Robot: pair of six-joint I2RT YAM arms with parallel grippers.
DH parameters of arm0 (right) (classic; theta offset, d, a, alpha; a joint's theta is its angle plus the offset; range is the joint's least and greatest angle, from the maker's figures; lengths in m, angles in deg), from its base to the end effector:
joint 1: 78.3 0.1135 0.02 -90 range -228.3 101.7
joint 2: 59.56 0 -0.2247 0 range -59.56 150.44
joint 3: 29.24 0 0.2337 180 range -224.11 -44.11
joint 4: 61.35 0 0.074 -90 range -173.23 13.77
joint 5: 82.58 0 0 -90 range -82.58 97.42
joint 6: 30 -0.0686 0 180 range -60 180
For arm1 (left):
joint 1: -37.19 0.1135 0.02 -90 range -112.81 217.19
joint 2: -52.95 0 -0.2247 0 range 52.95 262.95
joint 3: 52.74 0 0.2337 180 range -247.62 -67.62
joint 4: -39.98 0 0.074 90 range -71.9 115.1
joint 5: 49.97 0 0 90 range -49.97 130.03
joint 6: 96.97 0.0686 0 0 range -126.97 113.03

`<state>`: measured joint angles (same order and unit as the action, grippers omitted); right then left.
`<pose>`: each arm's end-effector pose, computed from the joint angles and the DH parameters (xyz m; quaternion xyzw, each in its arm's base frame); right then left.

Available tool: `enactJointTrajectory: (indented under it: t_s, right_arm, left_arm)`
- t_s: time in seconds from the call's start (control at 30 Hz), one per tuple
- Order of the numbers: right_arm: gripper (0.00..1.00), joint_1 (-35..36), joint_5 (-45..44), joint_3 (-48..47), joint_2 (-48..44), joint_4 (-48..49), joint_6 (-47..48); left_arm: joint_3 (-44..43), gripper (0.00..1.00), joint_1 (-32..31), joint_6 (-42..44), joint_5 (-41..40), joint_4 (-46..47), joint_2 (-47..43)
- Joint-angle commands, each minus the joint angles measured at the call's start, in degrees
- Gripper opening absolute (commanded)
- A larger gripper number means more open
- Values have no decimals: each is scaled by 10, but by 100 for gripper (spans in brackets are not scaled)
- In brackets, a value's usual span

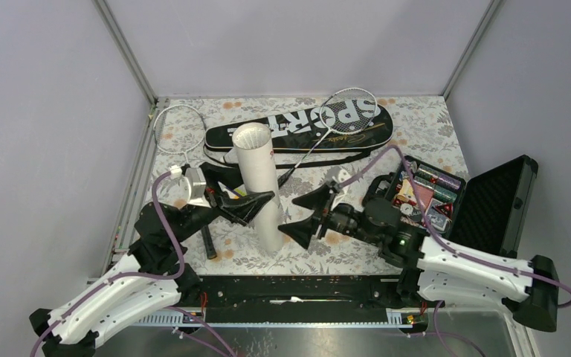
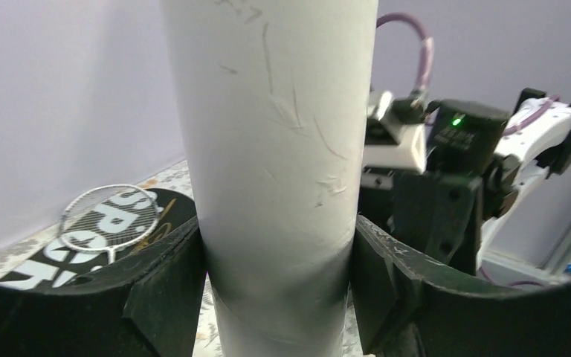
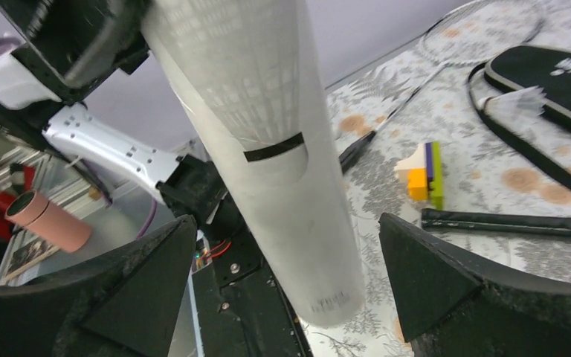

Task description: Pack up the badminton gear

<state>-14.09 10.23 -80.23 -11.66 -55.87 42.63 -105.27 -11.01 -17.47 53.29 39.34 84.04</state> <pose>0.1030 0.2208 0.3141 -0.2762 0.5910 0.5071 0.5632 0.1060 -0.1422 0.3649 0.2722 0.5031 -0.4579 0.6805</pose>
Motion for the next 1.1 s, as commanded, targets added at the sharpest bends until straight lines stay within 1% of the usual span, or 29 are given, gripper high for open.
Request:
enactJointTrajectory:
  t_s: [0.0,0.07,0.2,0.3,0.37,0.47,0.5,0.53,0.57,0.6,0.63,0.67,0.73,0.8,0.83,0.9,0.93,1.03,1.07]
  right_arm:
    - [100,-1,82,-11,63,106,-33]
    - [100,0,97,-15,90,122,-41]
    - [100,0,96,-16,121,141,-44]
    - [95,0,88,-13,128,149,-44]
    - [86,0,86,-13,129,149,-44]
    - [64,0,88,-7,127,157,-49]
    - [61,0,82,-4,125,161,-54]
    - [60,0,75,0,123,166,-58]
    - [60,0,69,5,119,171,-60]
    - [60,0,61,11,113,176,-61]
    - [60,0,49,17,108,178,-63]
    - [60,0,28,21,98,174,-65]
    - [61,-1,-32,32,78,161,-68]
    - [61,-1,-132,45,55,140,-66]
    - [60,-1,-168,51,40,131,-63]
    - [60,-1,-205,66,8,125,-47]
    - [59,-1,-219,72,-9,120,-41]
    - [58,-1,-262,77,-58,71,-27]
    - [58,-1,-276,77,-73,50,-23]
  left_arm:
    - [23,25,0,-95,22,178,15]
    - [31,25,0,-112,23,194,19]
    - [47,25,0,-141,17,222,21]
    - [53,28,0,-150,4,221,20]
    - [55,33,0,-153,0,218,20]
    - [52,38,0,-150,-7,201,21]
    - [50,41,0,-146,-9,191,21]
    - [48,47,0,-144,-16,175,21]
    - [44,56,0,-141,-25,158,19]
    - [40,71,0,-135,-32,140,17]
    - [37,81,0,-125,-36,120,14]
    - [33,88,0,-114,-44,103,10]
    - [28,98,0,-92,-61,79,5]
    - [17,99,0,-67,-89,48,3]
    - [9,99,0,-56,-108,23,5]
    - [-25,99,0,-47,-172,-48,15]
    - [-43,99,0,-44,-228,-91,23]
    - [-99,99,5,-22,-348,-228,66]
    - [-115,99,13,-11,-369,-258,84]
